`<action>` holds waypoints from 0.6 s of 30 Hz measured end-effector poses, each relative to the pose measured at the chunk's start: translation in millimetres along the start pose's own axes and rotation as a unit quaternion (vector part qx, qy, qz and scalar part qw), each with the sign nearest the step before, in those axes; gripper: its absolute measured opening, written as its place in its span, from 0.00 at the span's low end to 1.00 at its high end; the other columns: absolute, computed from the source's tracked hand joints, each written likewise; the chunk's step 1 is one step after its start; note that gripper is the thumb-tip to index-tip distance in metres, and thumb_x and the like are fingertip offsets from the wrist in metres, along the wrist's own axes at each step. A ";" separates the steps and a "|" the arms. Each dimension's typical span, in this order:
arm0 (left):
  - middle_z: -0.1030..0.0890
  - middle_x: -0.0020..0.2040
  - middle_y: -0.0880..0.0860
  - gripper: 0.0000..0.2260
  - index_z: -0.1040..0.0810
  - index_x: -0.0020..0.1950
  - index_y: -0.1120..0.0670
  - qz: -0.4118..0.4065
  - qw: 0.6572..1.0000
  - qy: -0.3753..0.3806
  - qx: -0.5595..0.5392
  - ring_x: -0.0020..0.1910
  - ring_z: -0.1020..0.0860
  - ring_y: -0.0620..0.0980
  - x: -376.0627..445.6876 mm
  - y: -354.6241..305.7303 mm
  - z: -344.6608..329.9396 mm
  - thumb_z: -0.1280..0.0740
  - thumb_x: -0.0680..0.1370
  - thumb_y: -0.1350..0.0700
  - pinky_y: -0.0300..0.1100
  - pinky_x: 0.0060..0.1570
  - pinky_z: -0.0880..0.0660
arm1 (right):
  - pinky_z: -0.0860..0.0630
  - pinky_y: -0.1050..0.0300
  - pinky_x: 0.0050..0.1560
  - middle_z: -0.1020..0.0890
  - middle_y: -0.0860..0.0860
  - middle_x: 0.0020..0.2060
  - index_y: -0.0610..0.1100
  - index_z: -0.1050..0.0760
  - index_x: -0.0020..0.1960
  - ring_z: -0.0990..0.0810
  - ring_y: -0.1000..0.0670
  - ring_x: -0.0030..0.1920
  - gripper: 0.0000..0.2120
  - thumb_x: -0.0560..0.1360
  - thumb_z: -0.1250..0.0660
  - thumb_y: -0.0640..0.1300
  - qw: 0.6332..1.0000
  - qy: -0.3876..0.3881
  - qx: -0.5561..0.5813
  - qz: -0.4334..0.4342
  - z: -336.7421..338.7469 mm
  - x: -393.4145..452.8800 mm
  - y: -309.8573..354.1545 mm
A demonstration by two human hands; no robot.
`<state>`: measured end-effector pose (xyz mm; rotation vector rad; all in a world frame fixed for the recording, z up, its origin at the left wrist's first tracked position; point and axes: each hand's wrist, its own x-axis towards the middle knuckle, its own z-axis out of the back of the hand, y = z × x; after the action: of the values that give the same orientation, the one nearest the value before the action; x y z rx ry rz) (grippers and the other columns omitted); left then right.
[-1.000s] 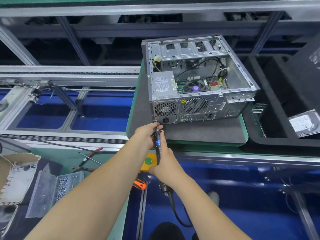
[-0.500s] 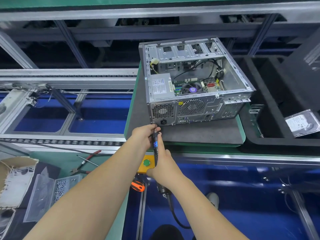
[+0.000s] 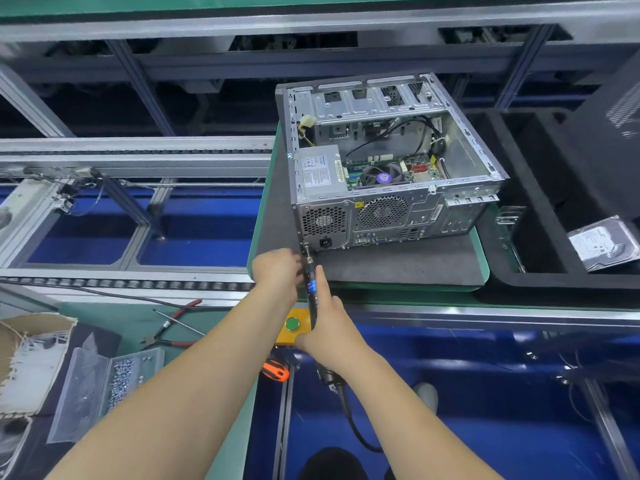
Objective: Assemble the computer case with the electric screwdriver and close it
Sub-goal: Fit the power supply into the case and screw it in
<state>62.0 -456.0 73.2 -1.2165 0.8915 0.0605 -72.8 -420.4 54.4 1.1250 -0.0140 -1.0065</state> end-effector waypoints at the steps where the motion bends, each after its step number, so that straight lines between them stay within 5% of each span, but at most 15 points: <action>1: 0.17 0.56 0.54 0.14 0.20 0.61 0.54 -0.110 0.991 -0.064 0.035 0.55 0.19 0.51 -1.3 -2.1 5.3 0.41 0.82 0.61 0.52 0.59 0.21 | 0.22 0.55 0.42 0.31 0.49 0.60 0.69 0.74 0.78 0.21 0.50 0.48 0.64 0.73 0.24 0.42 1.000 0.001 0.003 0.003 0.3 -0.3 -1.0; 3: 0.20 0.59 0.47 0.17 0.20 0.63 0.50 -0.360 0.914 -0.118 0.147 0.58 0.23 0.45 -5.7 -20.0 17.5 0.44 0.80 0.61 0.48 0.65 0.26 | 0.25 0.57 0.38 0.31 0.49 0.59 0.70 0.74 0.78 0.22 0.51 0.46 0.63 0.73 0.25 0.41 1.000 0.004 0.010 0.006 1.3 -0.1 -2.8; 5: 0.24 0.69 0.49 0.21 0.25 0.71 0.51 -0.521 0.798 -0.051 0.299 0.69 0.28 0.48 -0.7 -50.7 19.7 0.45 0.80 0.59 0.47 0.72 0.33 | 0.26 0.58 0.38 0.32 0.50 0.60 0.70 0.73 0.78 0.21 0.51 0.46 0.62 0.73 0.26 0.41 1.000 0.004 0.017 0.006 1.6 -0.1 -2.8; 7: 0.34 0.79 0.52 0.22 0.32 0.79 0.52 -0.562 0.679 0.039 0.471 0.79 0.39 0.53 7.2 -81.7 14.3 0.46 0.84 0.55 0.53 0.78 0.42 | 0.24 0.58 0.39 0.32 0.50 0.61 0.70 0.73 0.78 0.20 0.51 0.47 0.62 0.73 0.25 0.41 1.000 0.007 0.020 0.006 2.5 -0.9 -1.4; 9: 0.42 0.83 0.50 0.22 0.38 0.82 0.50 -0.538 0.602 0.098 0.582 0.82 0.46 0.51 12.7 -99.3 10.0 0.49 0.87 0.50 0.56 0.79 0.46 | 0.22 0.57 0.40 0.33 0.50 0.62 0.69 0.73 0.78 0.19 0.50 0.46 0.61 0.74 0.26 0.41 1.000 0.011 0.016 0.004 4.7 -1.3 0.3; 11: 0.42 0.83 0.48 0.23 0.39 0.82 0.49 -0.524 0.576 0.121 0.616 0.82 0.47 0.51 16.3 -102.4 10.2 0.50 0.87 0.47 0.56 0.78 0.43 | 0.20 0.54 0.42 0.34 0.50 0.61 0.68 0.73 0.79 0.19 0.49 0.46 0.61 0.74 0.27 0.40 1.000 0.016 0.003 0.000 7.2 -1.8 2.8; 18: 0.38 0.81 0.45 0.23 0.37 0.81 0.49 -0.517 0.618 0.108 0.582 0.82 0.47 0.50 7.4 -94.6 4.8 0.46 0.87 0.46 0.50 0.79 0.44 | 0.27 0.55 0.37 0.32 0.44 0.64 0.63 0.73 0.81 0.22 0.47 0.40 0.60 0.74 0.28 0.38 0.999 0.019 -0.033 -0.008 11.4 -0.9 11.5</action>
<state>115.7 -491.8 142.9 -0.2838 0.1297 -1.4354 -71.1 -427.5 68.8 1.0848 0.0575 -0.9924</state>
